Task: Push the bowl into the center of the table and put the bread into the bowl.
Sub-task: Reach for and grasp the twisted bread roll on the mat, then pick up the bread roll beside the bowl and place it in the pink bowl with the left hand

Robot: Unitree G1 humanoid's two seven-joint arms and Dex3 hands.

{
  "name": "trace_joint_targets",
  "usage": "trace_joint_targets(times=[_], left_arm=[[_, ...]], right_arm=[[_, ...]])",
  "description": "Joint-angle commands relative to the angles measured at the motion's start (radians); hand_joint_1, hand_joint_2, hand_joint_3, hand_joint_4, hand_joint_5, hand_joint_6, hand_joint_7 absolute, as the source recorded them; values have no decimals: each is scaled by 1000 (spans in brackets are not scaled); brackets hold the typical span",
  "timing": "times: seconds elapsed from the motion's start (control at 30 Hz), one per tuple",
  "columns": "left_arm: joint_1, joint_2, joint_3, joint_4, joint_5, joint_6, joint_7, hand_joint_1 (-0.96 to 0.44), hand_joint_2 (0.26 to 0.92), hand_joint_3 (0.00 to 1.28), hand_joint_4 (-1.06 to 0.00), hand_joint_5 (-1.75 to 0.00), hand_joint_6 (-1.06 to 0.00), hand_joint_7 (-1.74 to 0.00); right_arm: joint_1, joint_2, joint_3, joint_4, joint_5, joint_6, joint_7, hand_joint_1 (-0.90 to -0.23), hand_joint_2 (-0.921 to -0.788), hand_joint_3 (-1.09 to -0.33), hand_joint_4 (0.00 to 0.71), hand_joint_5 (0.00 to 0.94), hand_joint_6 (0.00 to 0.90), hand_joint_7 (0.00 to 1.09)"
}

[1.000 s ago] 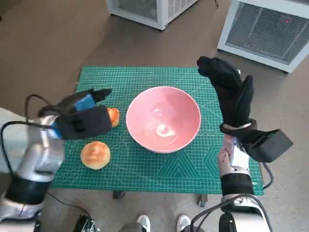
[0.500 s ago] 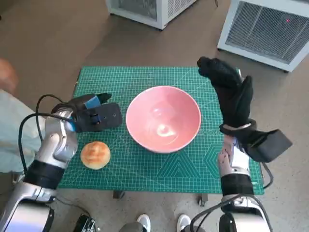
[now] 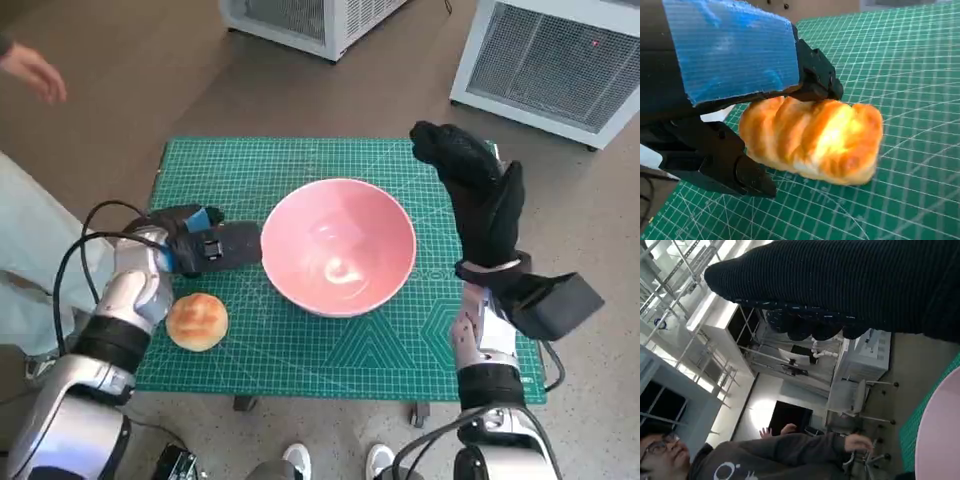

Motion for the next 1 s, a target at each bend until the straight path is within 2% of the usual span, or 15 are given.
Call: trace_joint_targets(times=[0.03,0.07,0.17,0.4,0.63,1.0], left_arm=[[-13,12,-2,-5,9,-39,28,114,860,112,-723,-1187,-740,-650],[-10,16,3,-14,5,-43,29,74,867,108,-721,-1225,-734,-744],[-6,27,15,-29,-6,-57,28,26,872,104,-726,-1245,-725,-879],[14,51,59,-107,-41,-64,6,4,894,76,-730,-1188,-682,-1041],[39,84,94,-233,-52,-45,-23,3,913,56,-730,-1190,-647,-1074],[91,143,207,-569,-77,4,-81,3,919,33,-762,-1107,-634,-1137]], right_arm=[[26,0,6,6,-5,17,-8,-761,-921,-802,268,0,113,518],[27,1,6,6,-5,18,-8,-761,-921,-802,268,0,113,518],[29,3,8,4,-4,17,-8,-761,-921,-802,268,0,112,519],[26,7,11,12,-1,14,-5,-763,-921,-803,269,1,111,522],[28,8,12,12,7,16,3,-763,-921,-803,268,0,110,524],[27,7,10,12,22,19,18,-750,-921,-810,269,0,108,528]])
